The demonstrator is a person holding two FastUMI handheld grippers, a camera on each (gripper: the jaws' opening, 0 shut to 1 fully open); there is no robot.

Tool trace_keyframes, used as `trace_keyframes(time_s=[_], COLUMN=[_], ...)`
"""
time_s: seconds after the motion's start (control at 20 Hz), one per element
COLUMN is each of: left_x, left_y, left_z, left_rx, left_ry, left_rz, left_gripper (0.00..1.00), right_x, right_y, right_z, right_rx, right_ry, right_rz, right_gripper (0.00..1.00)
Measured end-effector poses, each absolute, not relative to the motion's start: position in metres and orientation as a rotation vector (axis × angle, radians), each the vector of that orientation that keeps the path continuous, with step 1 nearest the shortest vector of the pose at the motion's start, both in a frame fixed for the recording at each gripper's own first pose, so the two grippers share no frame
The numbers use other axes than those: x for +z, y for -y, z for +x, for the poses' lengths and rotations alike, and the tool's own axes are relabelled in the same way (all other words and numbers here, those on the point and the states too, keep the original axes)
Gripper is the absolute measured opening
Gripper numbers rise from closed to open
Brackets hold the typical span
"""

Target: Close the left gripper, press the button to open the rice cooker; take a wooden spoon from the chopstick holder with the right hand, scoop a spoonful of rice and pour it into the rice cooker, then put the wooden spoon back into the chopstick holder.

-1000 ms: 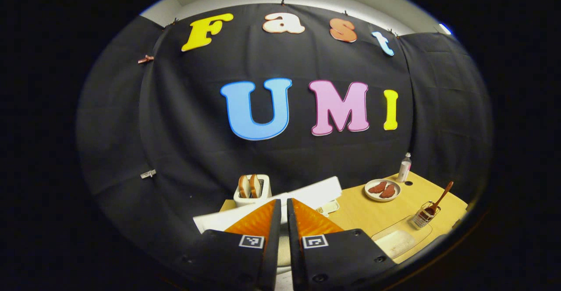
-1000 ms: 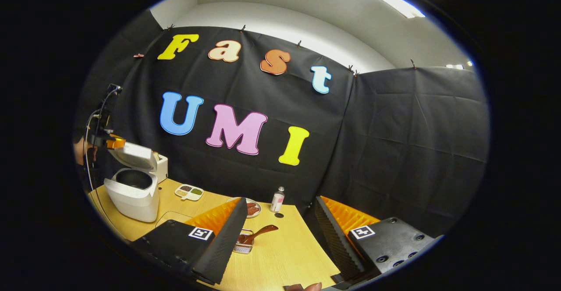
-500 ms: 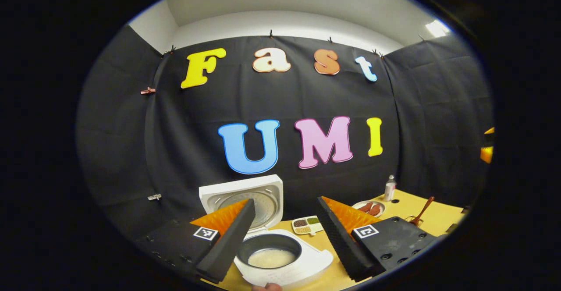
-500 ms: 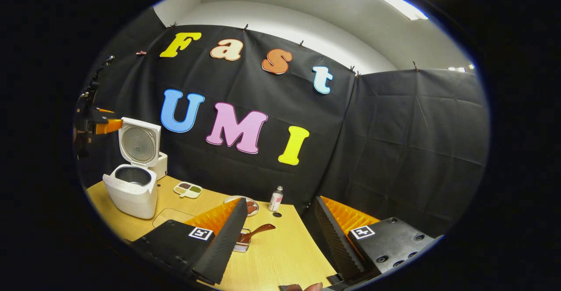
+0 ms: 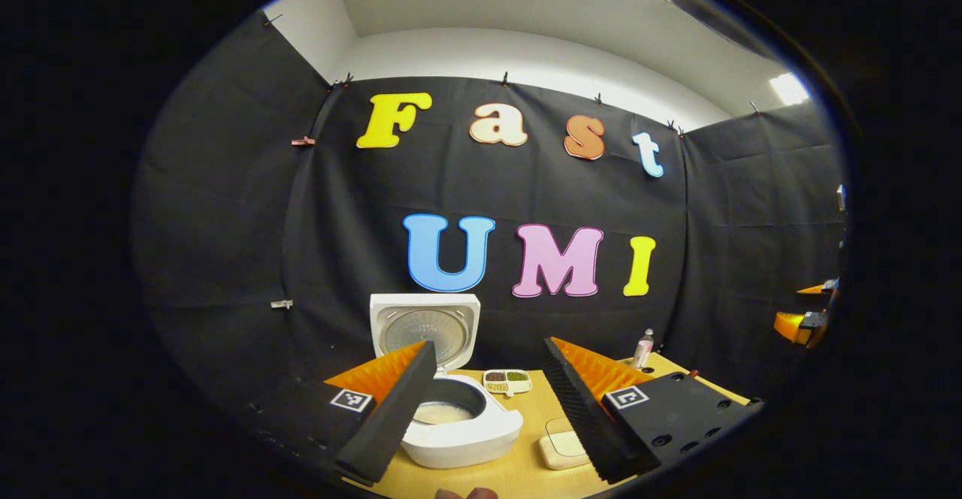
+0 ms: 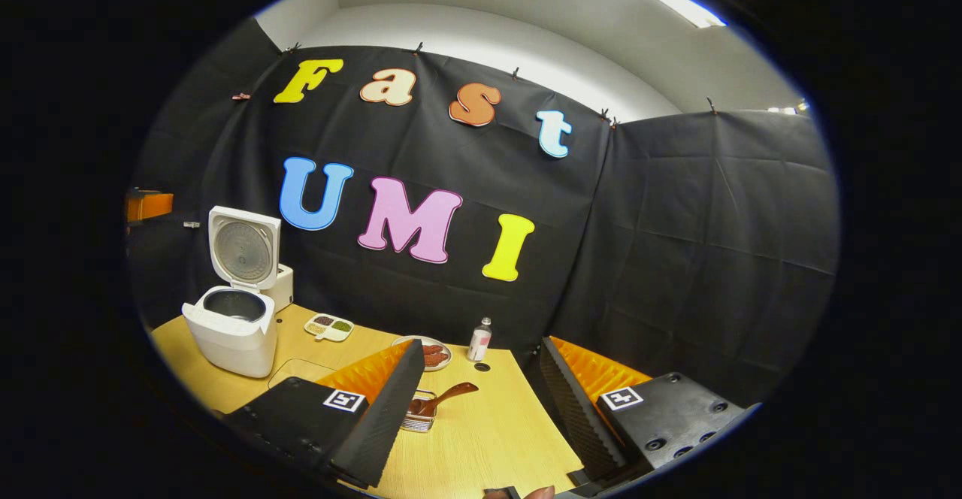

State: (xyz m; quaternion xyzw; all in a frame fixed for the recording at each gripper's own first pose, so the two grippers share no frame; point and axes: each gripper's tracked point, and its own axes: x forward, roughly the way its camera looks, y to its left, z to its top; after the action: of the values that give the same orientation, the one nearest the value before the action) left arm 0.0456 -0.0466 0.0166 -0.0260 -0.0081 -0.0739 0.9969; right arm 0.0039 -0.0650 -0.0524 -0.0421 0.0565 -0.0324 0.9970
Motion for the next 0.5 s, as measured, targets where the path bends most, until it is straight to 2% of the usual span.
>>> trace_keyframes(time_s=[0.25,0.5], left_x=[0.007,0.004], left_y=[0.034,0.043], left_z=[0.021,0.015], left_rx=[-0.085,-0.016], left_ry=[-0.009,-0.031], left_rz=[-0.001,-0.025], left_gripper=[0.98,0.98], right_x=[-0.08,-0.136], right_y=[0.061,0.065], right_z=[0.022,0.061], right_rx=[0.019,0.09], right_ry=[-0.172,-0.277], right_rz=[-0.028,0.085], right_gripper=[0.98,0.98])
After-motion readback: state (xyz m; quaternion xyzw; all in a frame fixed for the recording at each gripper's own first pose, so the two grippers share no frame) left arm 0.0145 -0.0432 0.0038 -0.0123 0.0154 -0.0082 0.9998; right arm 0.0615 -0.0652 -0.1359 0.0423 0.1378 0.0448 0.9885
